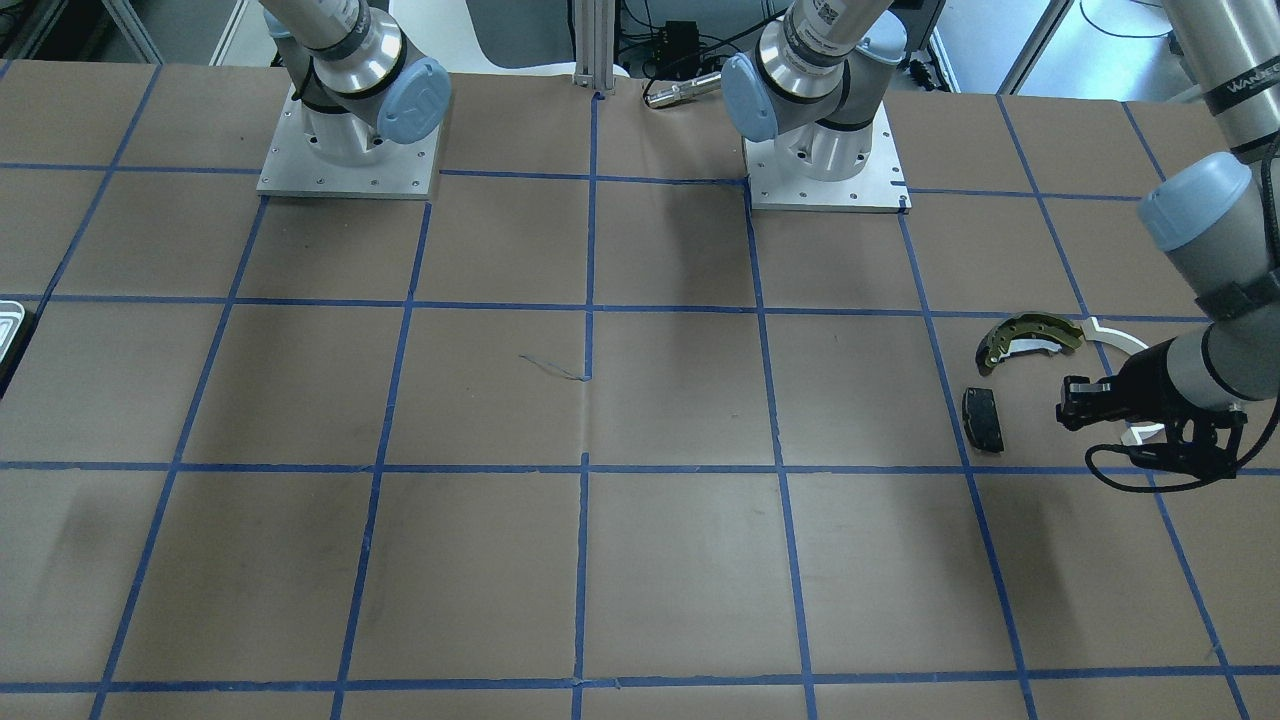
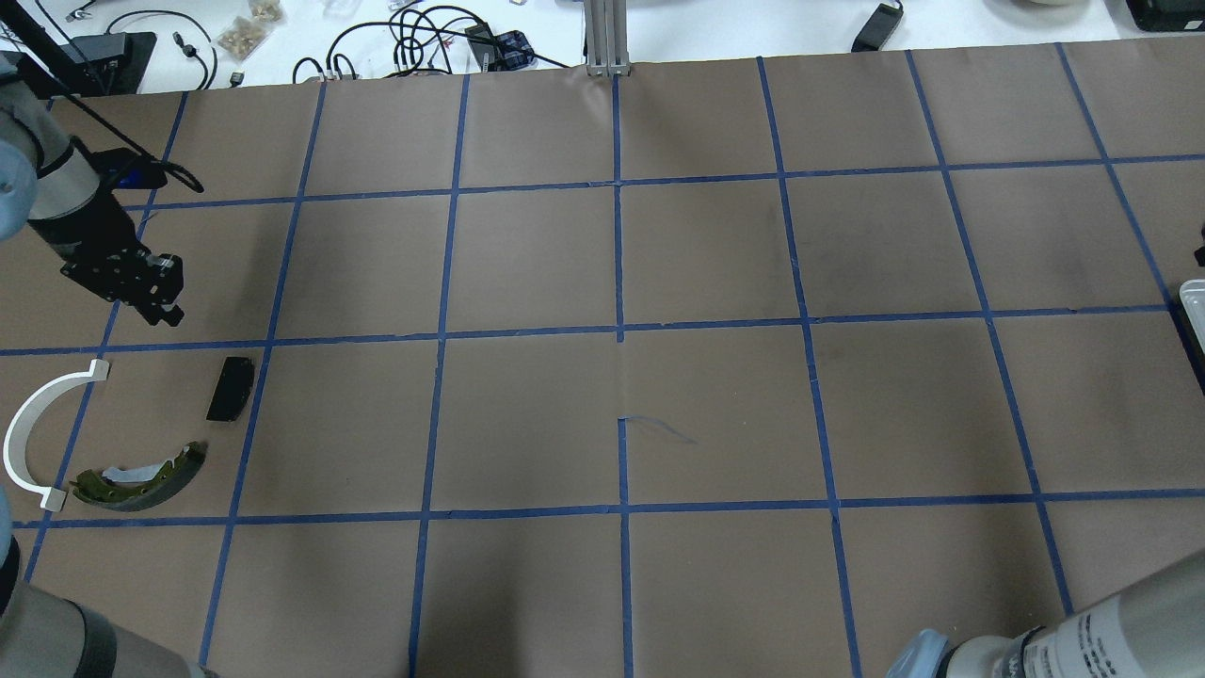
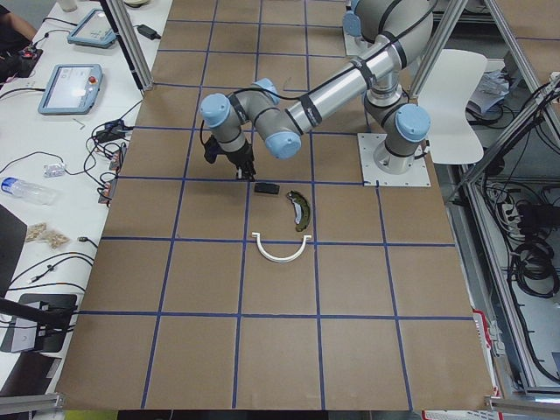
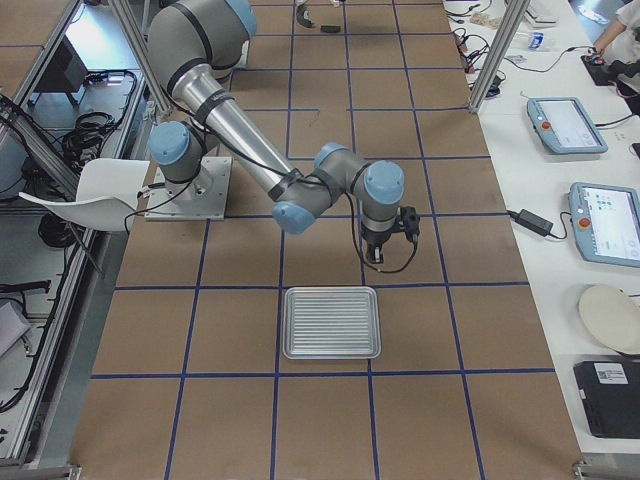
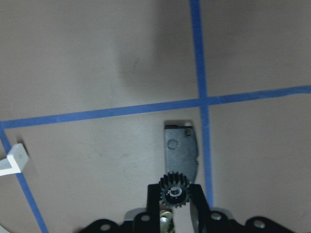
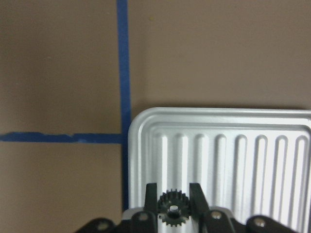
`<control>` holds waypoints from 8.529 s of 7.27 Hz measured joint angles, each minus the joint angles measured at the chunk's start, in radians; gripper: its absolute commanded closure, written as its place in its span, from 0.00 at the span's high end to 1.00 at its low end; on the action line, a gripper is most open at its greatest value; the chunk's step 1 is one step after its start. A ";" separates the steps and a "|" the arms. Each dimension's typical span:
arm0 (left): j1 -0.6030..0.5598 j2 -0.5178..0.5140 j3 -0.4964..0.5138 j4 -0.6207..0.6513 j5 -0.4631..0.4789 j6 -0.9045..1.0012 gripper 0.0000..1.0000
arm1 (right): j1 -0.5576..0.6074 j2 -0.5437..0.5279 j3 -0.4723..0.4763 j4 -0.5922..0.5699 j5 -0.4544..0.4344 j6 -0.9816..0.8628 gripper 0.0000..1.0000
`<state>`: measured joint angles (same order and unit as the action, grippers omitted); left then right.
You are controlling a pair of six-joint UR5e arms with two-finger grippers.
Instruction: Place bearing gear from tray to pile
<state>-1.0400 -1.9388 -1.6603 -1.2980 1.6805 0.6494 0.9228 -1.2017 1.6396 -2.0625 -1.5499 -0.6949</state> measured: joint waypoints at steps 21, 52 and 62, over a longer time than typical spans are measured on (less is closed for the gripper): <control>-0.395 0.027 -0.027 0.135 -0.068 -0.482 1.00 | 0.768 -0.252 0.056 0.158 -0.003 0.899 1.00; -0.112 -0.010 0.089 -0.058 -0.040 -0.214 0.00 | 0.653 -0.342 -0.084 0.400 -0.067 0.663 1.00; 0.125 -0.073 -0.075 0.114 -0.007 0.053 0.00 | 0.656 -0.341 -0.084 0.399 -0.063 0.661 1.00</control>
<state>-0.9150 -2.0123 -1.7354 -1.1839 1.6739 0.7028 1.5785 -1.5432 1.5559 -1.6636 -1.6124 -0.0334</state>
